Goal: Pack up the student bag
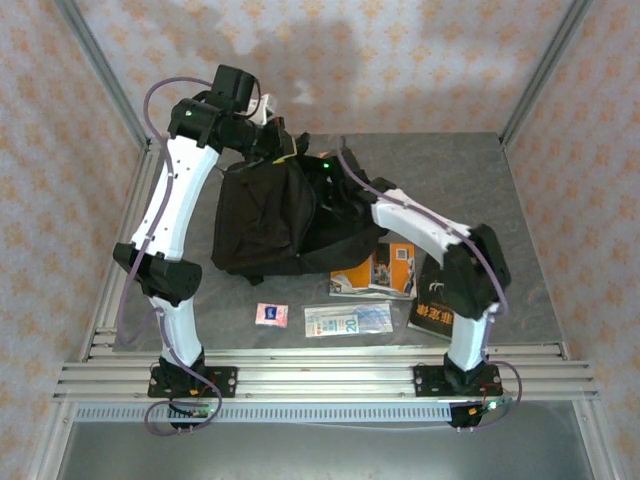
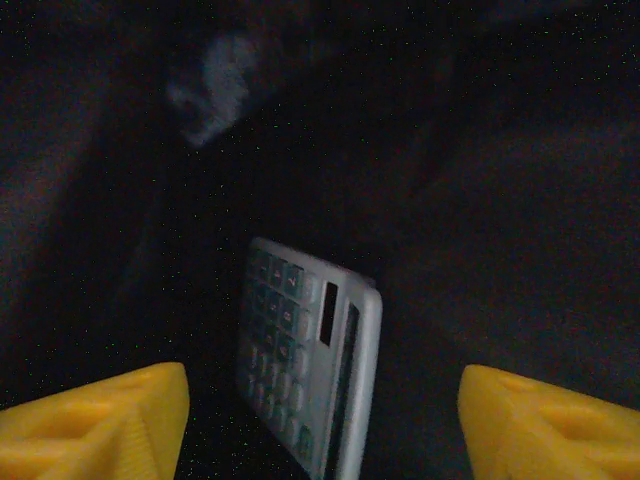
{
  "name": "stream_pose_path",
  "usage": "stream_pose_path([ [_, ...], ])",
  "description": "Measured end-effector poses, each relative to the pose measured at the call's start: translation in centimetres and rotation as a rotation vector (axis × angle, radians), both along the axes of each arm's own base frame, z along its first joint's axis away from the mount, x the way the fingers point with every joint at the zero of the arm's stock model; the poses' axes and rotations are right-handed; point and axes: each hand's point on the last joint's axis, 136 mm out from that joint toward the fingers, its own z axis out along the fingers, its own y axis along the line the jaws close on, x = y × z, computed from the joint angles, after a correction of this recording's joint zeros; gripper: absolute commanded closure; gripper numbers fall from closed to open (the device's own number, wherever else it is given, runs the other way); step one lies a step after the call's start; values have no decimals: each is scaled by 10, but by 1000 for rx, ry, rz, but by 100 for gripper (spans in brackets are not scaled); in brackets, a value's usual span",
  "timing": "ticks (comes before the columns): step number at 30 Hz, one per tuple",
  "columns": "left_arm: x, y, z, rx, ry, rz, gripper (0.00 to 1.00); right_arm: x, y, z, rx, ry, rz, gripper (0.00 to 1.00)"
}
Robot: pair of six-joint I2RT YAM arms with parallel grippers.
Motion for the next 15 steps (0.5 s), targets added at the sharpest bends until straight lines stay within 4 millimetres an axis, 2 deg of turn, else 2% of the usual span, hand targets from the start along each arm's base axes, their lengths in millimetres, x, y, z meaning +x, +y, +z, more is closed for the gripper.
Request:
stream_pose_path([
  [5,2,5,0,-5,11,24,100,-38,-47,58,-29,-207,-4,38],
  [8,2,5,0,-11,16,27,100,-60,-62,85,-27,-342,35,37],
  [11,2,5,0,-14,20,32,100,-90,-59,89,-36,-440,151,35],
  [15,1,4,0,-20,26,35,100,-139,-44,67,-65,-524,375,31],
])
